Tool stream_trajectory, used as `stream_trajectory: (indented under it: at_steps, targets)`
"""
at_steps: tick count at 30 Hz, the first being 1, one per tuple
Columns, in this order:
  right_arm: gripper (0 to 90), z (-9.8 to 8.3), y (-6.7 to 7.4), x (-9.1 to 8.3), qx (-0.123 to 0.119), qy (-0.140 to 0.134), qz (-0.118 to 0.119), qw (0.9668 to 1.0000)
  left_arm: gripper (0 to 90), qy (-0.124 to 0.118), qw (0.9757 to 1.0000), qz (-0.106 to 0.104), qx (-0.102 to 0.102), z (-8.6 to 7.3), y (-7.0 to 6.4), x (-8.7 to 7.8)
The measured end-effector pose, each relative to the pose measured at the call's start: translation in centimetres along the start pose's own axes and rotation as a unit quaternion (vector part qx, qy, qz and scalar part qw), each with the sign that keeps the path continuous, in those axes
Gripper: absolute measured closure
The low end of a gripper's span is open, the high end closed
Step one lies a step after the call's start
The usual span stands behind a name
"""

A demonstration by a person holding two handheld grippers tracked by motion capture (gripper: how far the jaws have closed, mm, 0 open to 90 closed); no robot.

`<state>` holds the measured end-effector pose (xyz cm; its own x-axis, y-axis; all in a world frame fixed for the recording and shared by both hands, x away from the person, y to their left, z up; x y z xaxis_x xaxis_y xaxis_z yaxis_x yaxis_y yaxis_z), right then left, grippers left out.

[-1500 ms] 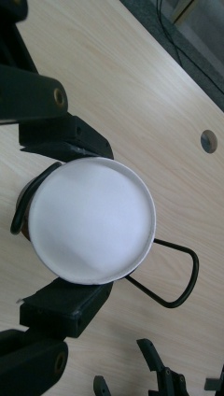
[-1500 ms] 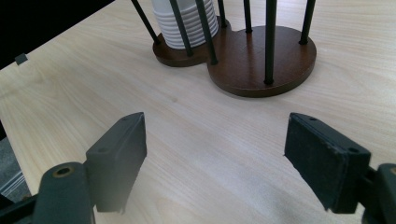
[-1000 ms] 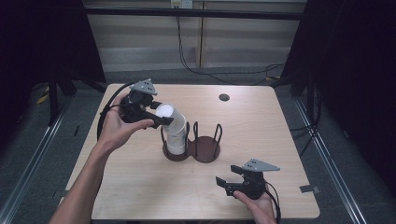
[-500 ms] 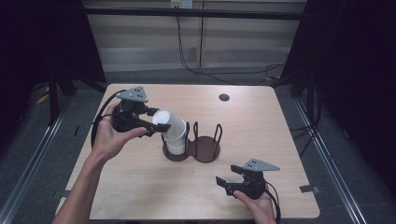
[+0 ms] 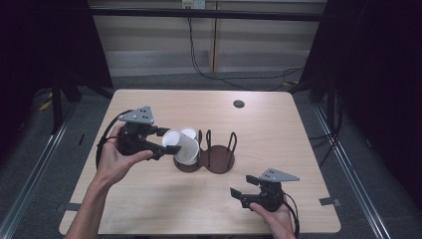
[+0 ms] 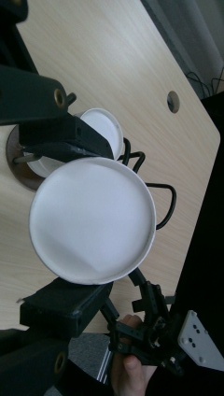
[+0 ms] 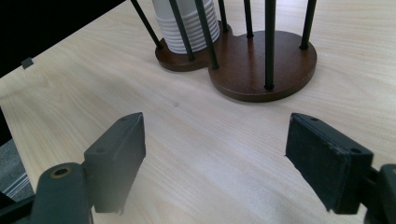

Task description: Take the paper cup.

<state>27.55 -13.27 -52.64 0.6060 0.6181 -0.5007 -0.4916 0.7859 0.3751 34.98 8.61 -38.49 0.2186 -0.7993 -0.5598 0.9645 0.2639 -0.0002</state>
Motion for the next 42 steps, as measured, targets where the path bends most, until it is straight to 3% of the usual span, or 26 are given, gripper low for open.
stream_trajectory:
  at_steps: [7, 15, 18, 20, 26, 30, 34, 38, 42]
  targets:
    - [15.4, 0.9, 0.4, -0.6, 0.000, -0.020, 0.013, 0.9997, 36.7, -0.005, 0.9998, -0.014, -0.010, -1.4, -0.9, 1.0]
    - [13.2, 2.1, 2.2, -0.6, -0.027, -0.028, 0.044, 0.9983, 36.6, -0.020, 0.9993, -0.030, -0.006, -2.0, -1.4, 2.1]
    - [13.7, 2.9, 2.8, -0.5, -0.034, -0.027, 0.055, 0.9975, 36.5, -0.015, 0.9993, -0.033, -0.006, -2.1, -1.8, 2.6]
    - [16.5, 3.6, 3.7, -0.3, -0.039, -0.026, 0.083, 0.9955, 36.5, -0.020, 0.9991, -0.036, -0.008, -2.1, -2.0, 2.9]
    - [14.2, 5.6, 5.6, 0.4, -0.055, -0.041, 0.106, 0.9920, 36.5, -0.025, 0.9978, -0.057, -0.025, -2.6, -2.5, 3.8]
    - [13.4, 6.2, 6.4, 1.0, -0.066, -0.043, 0.115, 0.9902, 36.5, -0.017, 0.9973, -0.064, -0.031, -3.1, -2.9, 4.3]
    - [13.2, 6.4, 7.2, 1.6, -0.072, -0.048, 0.141, 0.9862, 36.5, -0.017, 0.9964, -0.075, -0.036, -3.0, -3.4, 4.5]
    - [13.2, 6.5, 7.4, 1.8, -0.081, -0.047, 0.147, 0.9847, 36.5, -0.017, 0.9964, -0.078, -0.030, -2.2, -4.0, 4.4]
    - [13.4, 7.1, 7.2, 0.7, -0.092, -0.056, 0.151, 0.9826, 36.5, -0.028, 0.9954, -0.087, -0.028, -1.5, -4.6, 4.2]
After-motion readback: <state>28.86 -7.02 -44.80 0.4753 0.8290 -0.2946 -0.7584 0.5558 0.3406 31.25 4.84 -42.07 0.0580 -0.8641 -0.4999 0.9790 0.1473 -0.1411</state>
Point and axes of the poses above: each handheld gripper's, and its own axes: x roughly forward along the jaws, z roughly out of its top, y roughly to its left, the point moved 10 cm from there along x, roughly forward along the jaws, and after that the axes turned 7 degrees about x, right-handed, at the moved point
